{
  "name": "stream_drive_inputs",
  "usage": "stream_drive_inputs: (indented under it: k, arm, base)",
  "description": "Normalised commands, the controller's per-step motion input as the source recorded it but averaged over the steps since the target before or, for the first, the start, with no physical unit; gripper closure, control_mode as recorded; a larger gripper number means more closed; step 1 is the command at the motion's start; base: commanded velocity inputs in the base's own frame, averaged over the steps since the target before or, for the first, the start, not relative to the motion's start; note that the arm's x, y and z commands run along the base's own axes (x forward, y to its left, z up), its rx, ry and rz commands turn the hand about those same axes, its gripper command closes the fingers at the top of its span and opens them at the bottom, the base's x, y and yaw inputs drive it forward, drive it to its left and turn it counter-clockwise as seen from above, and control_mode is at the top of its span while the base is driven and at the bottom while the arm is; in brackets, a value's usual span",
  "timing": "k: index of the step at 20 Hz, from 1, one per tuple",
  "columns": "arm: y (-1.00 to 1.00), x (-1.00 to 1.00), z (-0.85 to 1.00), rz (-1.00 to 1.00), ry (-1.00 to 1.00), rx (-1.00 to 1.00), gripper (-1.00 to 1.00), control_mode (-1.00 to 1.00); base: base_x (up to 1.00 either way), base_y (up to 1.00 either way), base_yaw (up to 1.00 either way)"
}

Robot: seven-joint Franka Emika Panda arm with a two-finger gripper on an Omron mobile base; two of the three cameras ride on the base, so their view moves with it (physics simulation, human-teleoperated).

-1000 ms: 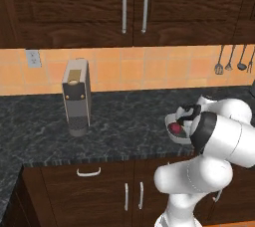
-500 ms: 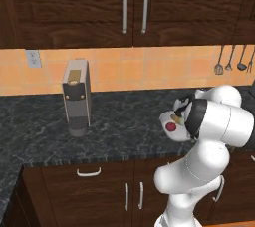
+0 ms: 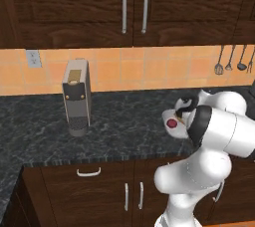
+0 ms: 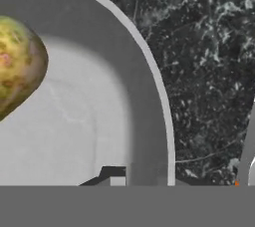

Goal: Take the meat container that has the shrimp and place it on the second highest rack of the freezer. Then take the vegetable container that has the tomato and cucumber and place it on the highest rack of the freezer.

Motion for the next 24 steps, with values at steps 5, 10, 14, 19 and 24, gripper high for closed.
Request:
stream_drive_inputs:
  k: [5,10,14,19,24]
  arm:
    - [0.28,0.0,0.15,-0.12,-0.25,0.0,1.0,-1.0]
    - [0.07,-0.1,0.51,0.0,-0.21,0.0,1.0,-1.0]
    - [-0.04,-0.51,0.82,0.0,0.0,0.0,1.0,-1.0]
    - [-0.05,-0.73,0.98,0.0,-0.01,0.0,1.0,-1.0]
    - [0.0,-0.67,0.84,0.02,-0.03,-0.01,1.0,-1.0]
  base:
    - [0.0,0.0,0.0]
    - [0.0,0.0,0.0]
    - [0.0,0.0,0.0]
    - [0.0,0.0,0.0]
    - [0.0,0.0,0.0]
